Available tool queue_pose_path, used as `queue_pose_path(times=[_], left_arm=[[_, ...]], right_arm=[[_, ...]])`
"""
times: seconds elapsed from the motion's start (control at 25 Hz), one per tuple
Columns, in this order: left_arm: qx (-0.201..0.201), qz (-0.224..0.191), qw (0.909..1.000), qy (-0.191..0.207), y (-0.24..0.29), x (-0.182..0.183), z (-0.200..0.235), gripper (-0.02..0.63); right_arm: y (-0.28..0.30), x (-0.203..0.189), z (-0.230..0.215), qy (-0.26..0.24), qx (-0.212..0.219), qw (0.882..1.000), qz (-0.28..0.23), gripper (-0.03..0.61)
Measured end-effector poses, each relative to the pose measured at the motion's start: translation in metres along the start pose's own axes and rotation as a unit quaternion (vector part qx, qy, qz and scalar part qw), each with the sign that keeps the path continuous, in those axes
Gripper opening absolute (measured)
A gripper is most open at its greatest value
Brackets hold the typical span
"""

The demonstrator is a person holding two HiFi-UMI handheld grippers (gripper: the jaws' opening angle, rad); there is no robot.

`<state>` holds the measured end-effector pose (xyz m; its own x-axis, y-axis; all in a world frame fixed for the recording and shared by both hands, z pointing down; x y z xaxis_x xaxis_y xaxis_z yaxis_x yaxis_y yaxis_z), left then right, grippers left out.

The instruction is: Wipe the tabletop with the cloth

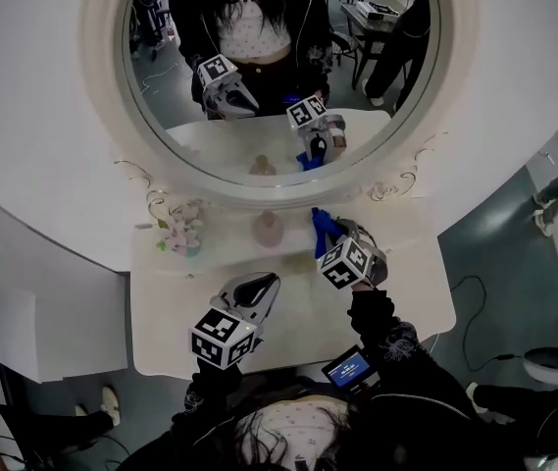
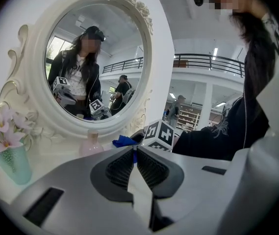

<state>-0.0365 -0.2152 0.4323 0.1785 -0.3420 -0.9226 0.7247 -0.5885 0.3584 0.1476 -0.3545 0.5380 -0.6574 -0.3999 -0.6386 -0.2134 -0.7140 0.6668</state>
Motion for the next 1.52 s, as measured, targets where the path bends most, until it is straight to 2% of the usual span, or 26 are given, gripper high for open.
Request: queue_pose_path(times=[0.56, 1.16, 1.36, 1.52], left_arm=[[-0.005, -0.002, 1.0000, 0.000, 0.009, 0.003, -0.012, 0.000], [-0.002, 0.001, 1.0000, 0.002, 0.005, 0.002, -0.015, 0.000], [0.001, 0.000, 1.0000, 0.005, 0.000, 0.004, -0.017, 0.001], [0.002, 0.003, 1.0000, 0.004, -0.004, 0.000, -0.021, 0.000]], right_arm=[[-0.017, -0.077, -0.093, 0.033, -0.081, 0.993, 0.075, 0.075], [-0.038, -0.141, -0.158, 0.071, -0.138, 0.979, 0.134, 0.074], [-0.048, -0.152, -0.171, 0.112, -0.157, 0.972, 0.136, 0.074], [-0.053, -0.155, -0.176, 0.141, -0.146, 0.970, 0.134, 0.075]])
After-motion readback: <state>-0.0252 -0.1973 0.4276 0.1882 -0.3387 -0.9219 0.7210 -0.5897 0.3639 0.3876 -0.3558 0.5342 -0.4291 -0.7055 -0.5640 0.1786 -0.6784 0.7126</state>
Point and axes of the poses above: the fingertips, and each gripper's own axes: y forward along the fingers, z to its left, x out of its top, the point moved 6 cm from there along -y, backward along the fingers, and after that the axes turned 6 degrees about y, right-handed, at the moved point
